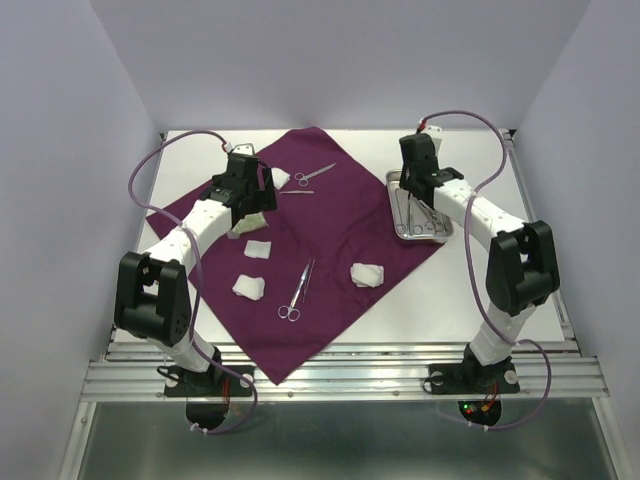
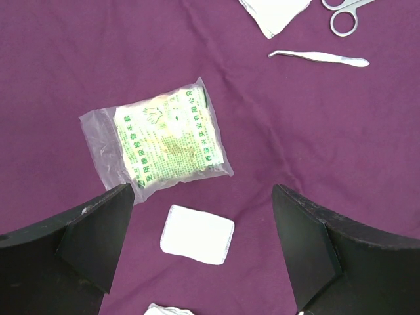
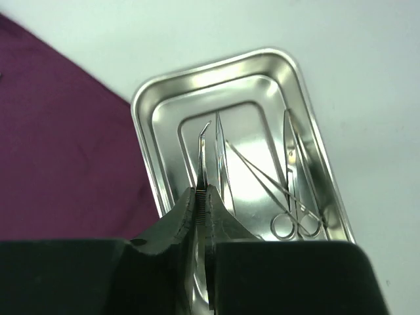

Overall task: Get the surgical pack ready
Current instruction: Place the medical item in the container.

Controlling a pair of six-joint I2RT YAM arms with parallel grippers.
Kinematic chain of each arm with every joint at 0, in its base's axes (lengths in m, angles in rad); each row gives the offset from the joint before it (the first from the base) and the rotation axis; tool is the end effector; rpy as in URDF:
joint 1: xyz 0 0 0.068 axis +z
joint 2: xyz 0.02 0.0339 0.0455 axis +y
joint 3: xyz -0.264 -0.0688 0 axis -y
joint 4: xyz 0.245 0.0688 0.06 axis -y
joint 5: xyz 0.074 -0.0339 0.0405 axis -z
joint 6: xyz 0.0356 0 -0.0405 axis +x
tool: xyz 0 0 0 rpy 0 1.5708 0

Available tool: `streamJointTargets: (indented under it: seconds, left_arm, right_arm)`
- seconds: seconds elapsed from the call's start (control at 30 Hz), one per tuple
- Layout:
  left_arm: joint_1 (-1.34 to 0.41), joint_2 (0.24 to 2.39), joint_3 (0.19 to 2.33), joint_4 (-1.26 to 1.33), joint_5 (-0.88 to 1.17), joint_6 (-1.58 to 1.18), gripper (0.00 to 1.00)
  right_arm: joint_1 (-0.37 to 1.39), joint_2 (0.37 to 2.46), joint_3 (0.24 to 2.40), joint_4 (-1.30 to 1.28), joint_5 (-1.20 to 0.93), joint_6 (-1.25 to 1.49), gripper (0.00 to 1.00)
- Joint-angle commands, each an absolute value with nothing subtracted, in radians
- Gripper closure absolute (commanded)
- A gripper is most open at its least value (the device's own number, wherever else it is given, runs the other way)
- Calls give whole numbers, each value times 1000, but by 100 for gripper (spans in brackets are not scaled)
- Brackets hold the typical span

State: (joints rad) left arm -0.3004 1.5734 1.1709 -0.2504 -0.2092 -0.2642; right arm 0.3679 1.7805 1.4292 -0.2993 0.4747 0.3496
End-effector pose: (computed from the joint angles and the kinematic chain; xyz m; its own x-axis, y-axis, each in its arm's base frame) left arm 0.3423 -0.0983 0.2706 -0.5946 -0.0832 -0.7997 -0.0242 0.9960 -0.0856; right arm 0.3882 0.1322 0.2797 -0.5243 0.1244 -0.8424 0.2119 0.9772 0.0125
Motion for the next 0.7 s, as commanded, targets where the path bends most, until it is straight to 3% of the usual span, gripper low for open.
streamJointTargets:
  seconds: [0.0,0.13,0.23,0.27,0.37,0.57,0.67]
  left_arm:
    - [-304,1545,1170,-225,-210,-262,1]
    - [-304,1548,1172,-233,-218,-259,1]
    - [-304,1546,1175,-236,-222,-258,1]
    - [-304,1543,1175,-236,-221,-256,1]
    - [-304,1540,1172,-235,-218,-253,1]
    - [-304,1532,1186,-252,-195,-256,1]
    - [-304,1520,1204,-262,-198,-261,1]
  right_arm:
    - [383,1769,1367,-249,483,304,96]
    - [383,1786,1310,-216,457,311,94]
    - [383,1812,1301,-212,457,322,87]
    - [383,1816,1301,-212,475,328,75]
    - [383,1801,1296,-215,491,333,58]
    - [383,1735,1314,-262,447,344,57]
    - [466,1700,1310,-281,442,362,56]
